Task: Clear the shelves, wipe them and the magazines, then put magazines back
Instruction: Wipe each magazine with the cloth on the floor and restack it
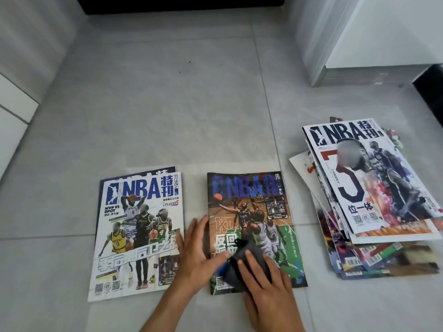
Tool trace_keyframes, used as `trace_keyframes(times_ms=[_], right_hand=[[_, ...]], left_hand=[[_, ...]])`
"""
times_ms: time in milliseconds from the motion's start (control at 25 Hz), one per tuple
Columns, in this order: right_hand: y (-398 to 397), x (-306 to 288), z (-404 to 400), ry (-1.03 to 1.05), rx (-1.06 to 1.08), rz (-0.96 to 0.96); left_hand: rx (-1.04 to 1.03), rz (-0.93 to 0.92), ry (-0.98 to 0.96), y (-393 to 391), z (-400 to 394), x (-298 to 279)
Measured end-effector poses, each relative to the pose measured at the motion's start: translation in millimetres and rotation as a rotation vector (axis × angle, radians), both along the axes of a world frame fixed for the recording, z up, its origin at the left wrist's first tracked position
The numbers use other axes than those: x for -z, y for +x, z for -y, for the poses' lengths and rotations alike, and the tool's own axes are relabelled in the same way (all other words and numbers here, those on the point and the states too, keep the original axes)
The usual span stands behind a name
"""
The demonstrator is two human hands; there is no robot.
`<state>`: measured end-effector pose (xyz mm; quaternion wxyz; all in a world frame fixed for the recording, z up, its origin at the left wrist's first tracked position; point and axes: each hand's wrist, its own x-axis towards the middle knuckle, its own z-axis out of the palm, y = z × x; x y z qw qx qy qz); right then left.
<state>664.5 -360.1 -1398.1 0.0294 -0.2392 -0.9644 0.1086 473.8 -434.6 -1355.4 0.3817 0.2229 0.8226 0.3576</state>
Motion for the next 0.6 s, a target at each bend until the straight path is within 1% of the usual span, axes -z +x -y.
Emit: trace_keyframes(times_ms=[40,80,160,240,280,320,360,400,440,520,600], right_hand=[[-14,-5,-8,-0.027,-0.002,0.021],[-29,-11,-20,-0.061,0.043,0.033],[-58,-20,-49,-0.126,0.225,0.030],[-81,-25,-76,-0.191,0.365,0.029],[-90,-28,-88,-0.232,0.402,0.022],[-96,-30,-99,-0.282,0.412,-0.014],[-98,-34,-107,-0.358,0.420,-0.070],[-100,-40,-112,-0.456,0.447,-0.146],[-99,-46,-116,-0.587,0.493,-0.217],[-92,-60,-113,-0.931,0.599,-0.313],[-86,-69,-98,-1.220,0.728,-0.448]], left_hand=[[-0.094,0.206,0.116,0,-3,-8],[-0.174,0.336,0.192,1,-4,-15],[-0.242,0.458,0.235,9,-4,-26],[-0.189,0.548,0.277,29,-4,-28],[-0.118,0.608,0.335,40,-4,-31],[-0.078,0.617,0.385,51,-4,-29],[-0.103,0.575,0.399,61,-5,-27],[-0.186,0.507,0.352,64,-8,-25],[-0.328,0.439,0.279,62,-11,-23],[-0.519,0.311,0.208,51,-18,-29],[-0.622,0.239,0.251,34,-24,-46]])
